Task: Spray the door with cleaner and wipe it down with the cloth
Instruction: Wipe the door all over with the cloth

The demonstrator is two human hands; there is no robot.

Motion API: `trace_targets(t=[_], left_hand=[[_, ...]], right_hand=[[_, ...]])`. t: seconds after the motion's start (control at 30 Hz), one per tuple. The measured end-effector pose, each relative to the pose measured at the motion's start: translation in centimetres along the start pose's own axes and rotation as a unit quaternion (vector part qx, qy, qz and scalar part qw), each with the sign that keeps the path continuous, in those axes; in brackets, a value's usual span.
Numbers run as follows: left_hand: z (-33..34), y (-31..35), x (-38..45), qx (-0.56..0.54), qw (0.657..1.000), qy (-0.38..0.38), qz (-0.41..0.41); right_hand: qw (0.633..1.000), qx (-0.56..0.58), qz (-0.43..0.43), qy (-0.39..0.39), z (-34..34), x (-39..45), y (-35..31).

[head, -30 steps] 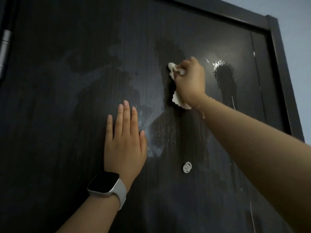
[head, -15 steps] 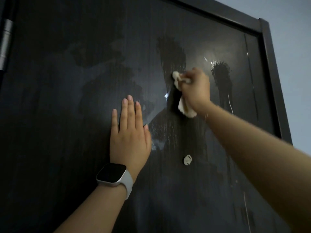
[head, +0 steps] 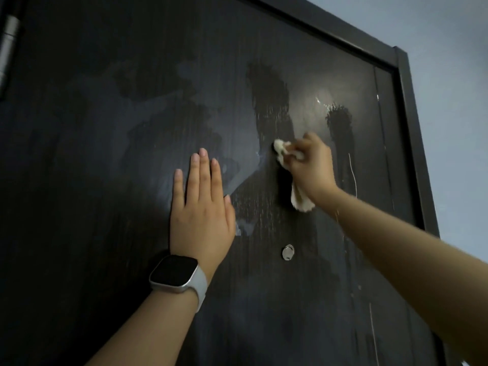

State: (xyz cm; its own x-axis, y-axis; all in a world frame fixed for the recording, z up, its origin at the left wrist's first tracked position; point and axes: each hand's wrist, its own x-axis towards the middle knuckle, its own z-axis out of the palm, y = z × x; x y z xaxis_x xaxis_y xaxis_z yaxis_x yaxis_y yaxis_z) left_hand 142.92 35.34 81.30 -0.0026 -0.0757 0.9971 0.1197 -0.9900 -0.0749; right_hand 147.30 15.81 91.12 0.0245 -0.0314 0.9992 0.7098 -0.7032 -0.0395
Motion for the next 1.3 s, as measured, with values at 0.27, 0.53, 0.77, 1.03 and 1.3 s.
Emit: trace_targets(t=[0.27,0.53,0.77,1.03,1.3], left_hand=[[-0.5,0.1,0.0,-0.006,1.0,-0.008,0.001],[-0.3,-0.2,0.1,-0.002,1.0,-0.011,-0.002],[0.1,-0.1,0.2,-0.017,1.0,0.01,0.001],[0.1,0.0,0.0,-0.015,1.0,-0.002,0.0],[0.0,-0.1,-0.4,-0.008,1.0,0.012,0.0]], right_hand=[[0.999,-0.026,-0.005,-0.019,-0.6,-0.4,-1.0],[0.999,-0.01,0.018,-0.026,-0.3,3.9,-1.1],[1.0,0.019,0.009,0.02,0.9,2.4,-0.9],[0.994,0.103,-0.002,0.046,0.9,-3.6,1.1],[0.971,0.106,0.117,0.179,3.9,5.4,0.6]])
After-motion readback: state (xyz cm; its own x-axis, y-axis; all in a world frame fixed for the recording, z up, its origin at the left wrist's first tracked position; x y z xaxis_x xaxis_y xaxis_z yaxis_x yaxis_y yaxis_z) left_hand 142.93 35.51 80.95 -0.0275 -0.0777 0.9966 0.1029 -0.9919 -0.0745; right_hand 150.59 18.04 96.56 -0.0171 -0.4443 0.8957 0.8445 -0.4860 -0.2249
